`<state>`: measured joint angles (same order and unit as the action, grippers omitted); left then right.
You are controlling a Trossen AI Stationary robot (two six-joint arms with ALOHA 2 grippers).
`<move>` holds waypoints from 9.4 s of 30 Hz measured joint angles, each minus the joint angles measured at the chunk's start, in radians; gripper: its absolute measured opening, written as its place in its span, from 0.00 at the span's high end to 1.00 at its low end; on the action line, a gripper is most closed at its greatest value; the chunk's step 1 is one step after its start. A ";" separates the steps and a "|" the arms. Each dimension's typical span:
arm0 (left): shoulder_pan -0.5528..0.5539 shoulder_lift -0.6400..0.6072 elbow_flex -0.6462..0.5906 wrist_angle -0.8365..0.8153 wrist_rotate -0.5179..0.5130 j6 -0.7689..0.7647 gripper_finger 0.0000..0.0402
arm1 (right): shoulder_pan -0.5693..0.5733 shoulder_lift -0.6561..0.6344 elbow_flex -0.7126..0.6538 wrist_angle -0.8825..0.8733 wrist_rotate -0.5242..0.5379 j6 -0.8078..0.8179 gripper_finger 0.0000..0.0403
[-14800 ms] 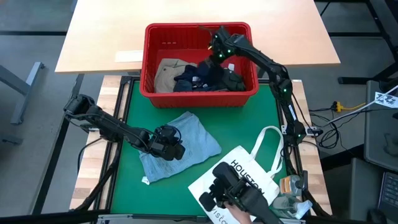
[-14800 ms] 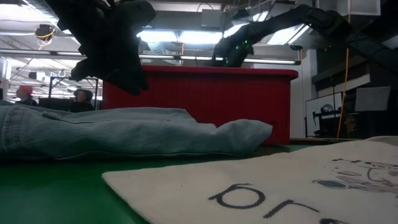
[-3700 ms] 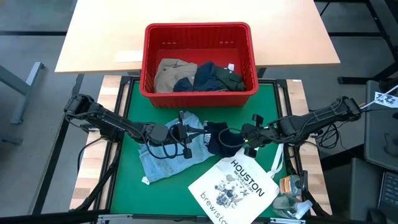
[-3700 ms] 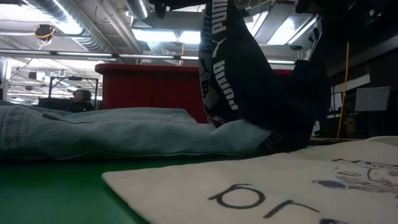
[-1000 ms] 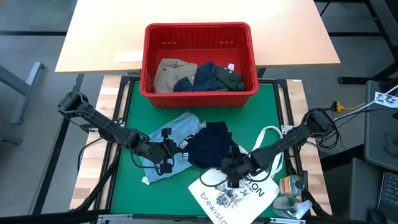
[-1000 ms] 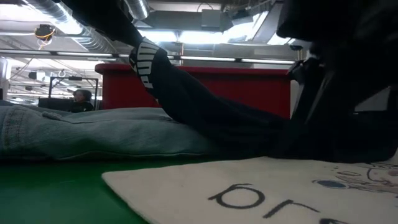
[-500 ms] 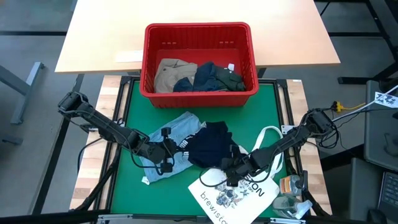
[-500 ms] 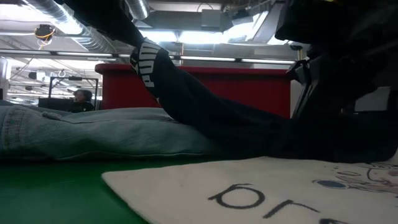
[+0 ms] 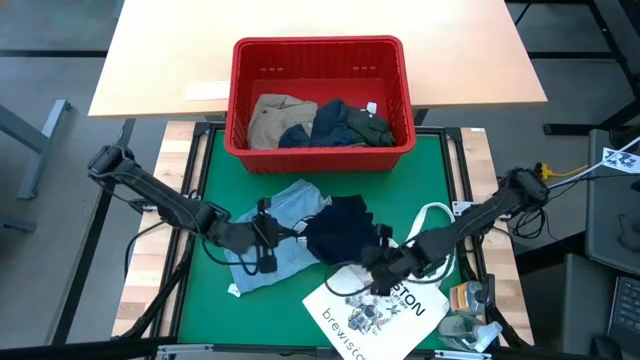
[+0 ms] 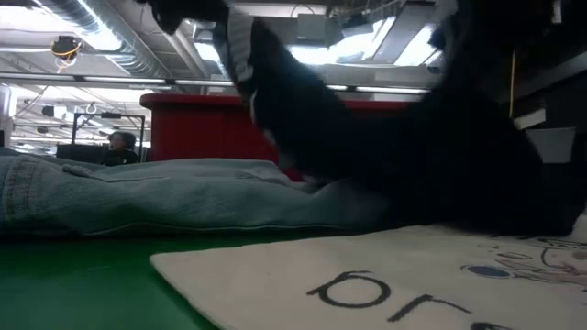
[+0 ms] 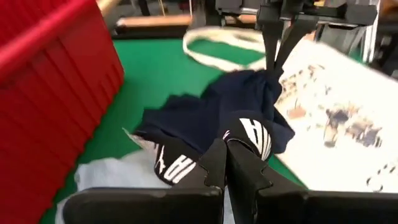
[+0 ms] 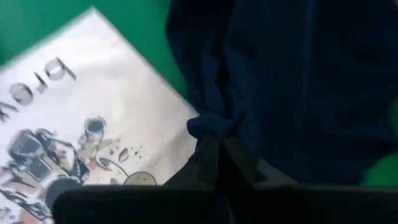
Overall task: Fold Laundry from Bin
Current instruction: Fold the dark blue boxer shorts
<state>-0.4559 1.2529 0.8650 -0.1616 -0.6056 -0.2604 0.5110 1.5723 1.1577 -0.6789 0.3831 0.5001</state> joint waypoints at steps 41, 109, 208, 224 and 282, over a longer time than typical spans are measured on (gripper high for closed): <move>-0.262 -0.276 0.001 0.295 -0.033 -0.052 1.00 | 0.000 -0.435 0.204 -0.147 -0.239 -0.186 0.98; -0.060 0.404 0.001 0.502 0.320 -0.632 0.61 | -0.466 -0.277 -0.158 -0.230 -0.003 -0.248 0.98; 0.033 0.645 0.074 0.536 0.250 -0.959 0.94 | -0.465 -0.277 -0.158 -0.204 -0.003 -0.248 0.98; 0.022 0.361 0.074 0.198 0.243 -0.824 1.00 | -0.465 -0.316 -0.156 -0.224 -0.081 -0.229 0.98; -0.095 0.016 0.074 -0.450 0.068 -0.932 1.00 | -0.268 -0.196 -0.178 0.387 -0.422 0.124 0.57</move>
<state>-0.5506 1.2694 0.9386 -0.6119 -0.5378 -1.1927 0.2433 1.3767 0.9800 -0.2916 -0.0388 0.6243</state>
